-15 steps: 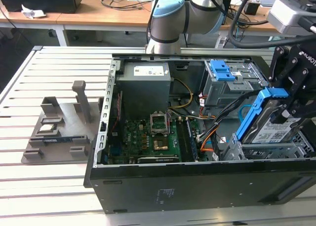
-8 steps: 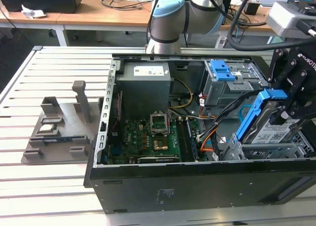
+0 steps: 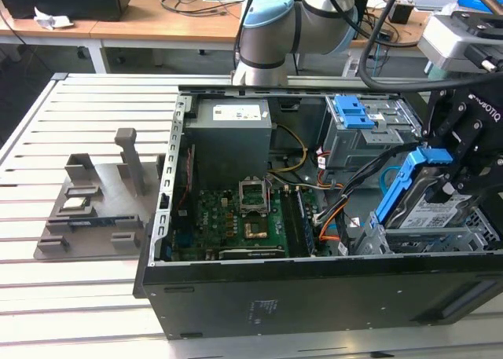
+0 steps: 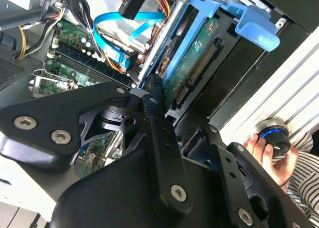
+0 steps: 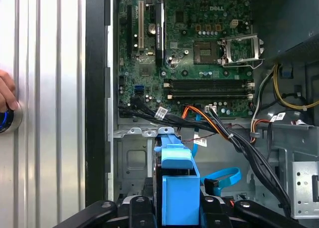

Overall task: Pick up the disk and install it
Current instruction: 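Insert the disk into the insertion slot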

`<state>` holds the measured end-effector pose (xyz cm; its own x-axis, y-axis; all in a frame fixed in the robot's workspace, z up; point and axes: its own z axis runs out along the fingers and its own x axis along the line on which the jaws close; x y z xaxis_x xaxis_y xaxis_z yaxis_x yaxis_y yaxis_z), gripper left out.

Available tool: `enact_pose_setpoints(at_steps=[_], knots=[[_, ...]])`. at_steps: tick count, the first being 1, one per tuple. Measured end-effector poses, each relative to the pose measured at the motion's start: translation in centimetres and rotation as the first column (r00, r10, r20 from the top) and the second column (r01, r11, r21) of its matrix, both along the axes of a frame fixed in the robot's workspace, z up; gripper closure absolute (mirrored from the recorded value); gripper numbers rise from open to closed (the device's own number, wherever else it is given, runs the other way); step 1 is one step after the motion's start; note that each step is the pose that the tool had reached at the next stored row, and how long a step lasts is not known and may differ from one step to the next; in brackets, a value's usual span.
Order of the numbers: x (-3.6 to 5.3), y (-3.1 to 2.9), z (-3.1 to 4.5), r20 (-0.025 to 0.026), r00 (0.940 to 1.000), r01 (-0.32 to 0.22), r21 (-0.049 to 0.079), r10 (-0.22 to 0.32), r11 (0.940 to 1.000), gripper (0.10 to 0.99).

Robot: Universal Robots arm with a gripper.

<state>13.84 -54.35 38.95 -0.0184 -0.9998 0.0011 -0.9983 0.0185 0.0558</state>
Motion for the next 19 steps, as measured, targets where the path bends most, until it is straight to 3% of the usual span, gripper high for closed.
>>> enact_pose_setpoints(at_steps=[5, 7, 10, 12, 13, 15, 18, 19], knots=[[0.00, 0.00, -0.02, 0.0000, 1.0000, 0.000, 0.000, 0.000, 1.0000, 0.710], [0.00, 0.00, -0.03, 0.0001, 1.0000, 0.000, 0.000, 0.000, 1.0000, 0.584], [0.00, 0.00, -0.04, 0.0000, 1.0000, 0.000, 0.000, 0.000, 1.0000, 0.584], [0.00, 0.00, -0.05, 0.0000, 1.0000, 0.000, 0.000, 0.000, 1.0000, 0.667], [0.00, 0.00, -0.05, 0.0000, 1.0000, 0.000, 0.000, 0.000, 1.0000, 0.788], [0.00, 0.00, -0.05, 0.0000, 1.0000, 0.000, 0.000, 0.000, 1.0000, 0.788], [0.00, 0.00, -0.06, 0.0000, 1.0000, 0.000, 0.000, 0.000, 1.0000, 0.973], [0.00, 0.00, -0.06, 0.0000, 1.0000, 0.000, 0.000, 0.000, 1.0000, 0.980]])
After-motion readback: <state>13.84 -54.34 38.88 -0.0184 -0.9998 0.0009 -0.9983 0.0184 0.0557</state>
